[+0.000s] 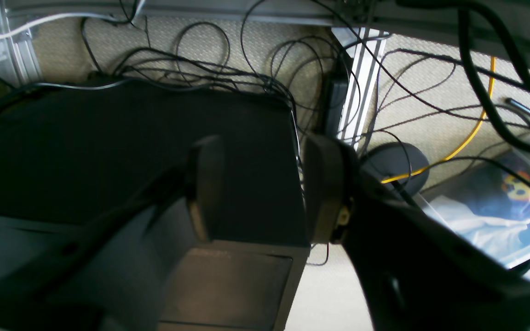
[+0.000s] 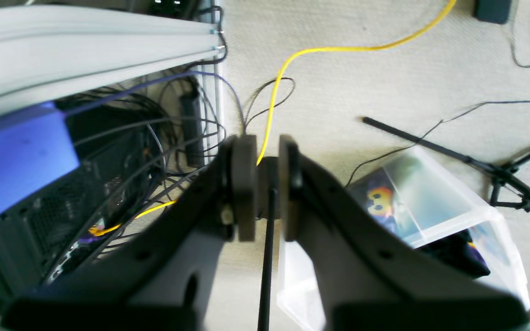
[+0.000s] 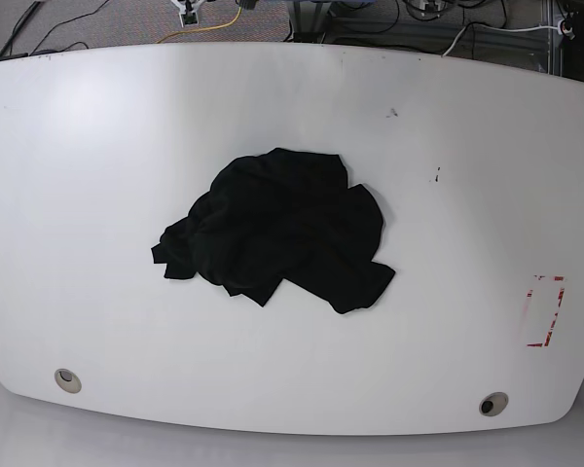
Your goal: Layout the t-shirt on the table in an organized manner, then fold the t-shirt properly
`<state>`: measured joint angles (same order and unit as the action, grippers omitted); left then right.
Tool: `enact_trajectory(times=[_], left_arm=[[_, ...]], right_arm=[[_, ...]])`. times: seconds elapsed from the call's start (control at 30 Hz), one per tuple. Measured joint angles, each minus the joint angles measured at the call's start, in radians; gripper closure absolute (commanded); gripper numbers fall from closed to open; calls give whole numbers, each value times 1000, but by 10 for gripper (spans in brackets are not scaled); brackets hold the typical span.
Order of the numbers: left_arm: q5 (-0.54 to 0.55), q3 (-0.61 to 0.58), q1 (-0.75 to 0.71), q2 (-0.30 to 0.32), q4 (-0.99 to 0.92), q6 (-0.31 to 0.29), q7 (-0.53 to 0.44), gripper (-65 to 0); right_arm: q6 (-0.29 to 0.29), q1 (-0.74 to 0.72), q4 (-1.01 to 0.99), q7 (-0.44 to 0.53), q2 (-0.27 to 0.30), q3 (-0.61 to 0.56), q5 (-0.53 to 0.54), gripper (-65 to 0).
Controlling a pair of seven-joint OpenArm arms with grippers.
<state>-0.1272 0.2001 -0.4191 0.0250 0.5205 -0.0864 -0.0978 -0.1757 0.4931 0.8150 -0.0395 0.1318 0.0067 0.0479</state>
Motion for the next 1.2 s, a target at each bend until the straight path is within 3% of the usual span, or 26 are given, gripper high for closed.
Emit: enact_trajectory(times=[0.47, 0.6, 0.67, 0.73, 0.87, 1.2], left_arm=[[0, -10, -11, 0, 79, -4, 21, -267], [1, -8, -55, 0, 164, -3, 44, -251], [-1, -8, -27, -5, 146, -5, 27, -251], [-4, -7, 9, -5, 117, 8, 58, -251], [-2, -5, 55, -14, 127, -7, 15, -251], [0, -4, 34, -7, 126, -3, 29, -251]], right_arm=[[3, 2, 83, -16, -10, 3, -8, -76], [3, 77, 192, -10, -4, 6, -3, -79], [0, 41, 169, 5, -9, 2, -6, -79], [8, -12, 122, -50, -14, -2, -23, -79], [-11, -69, 90, 36, -21, -2, -10, -78], [1, -45, 27, 79, -15, -2, -12, -78]])
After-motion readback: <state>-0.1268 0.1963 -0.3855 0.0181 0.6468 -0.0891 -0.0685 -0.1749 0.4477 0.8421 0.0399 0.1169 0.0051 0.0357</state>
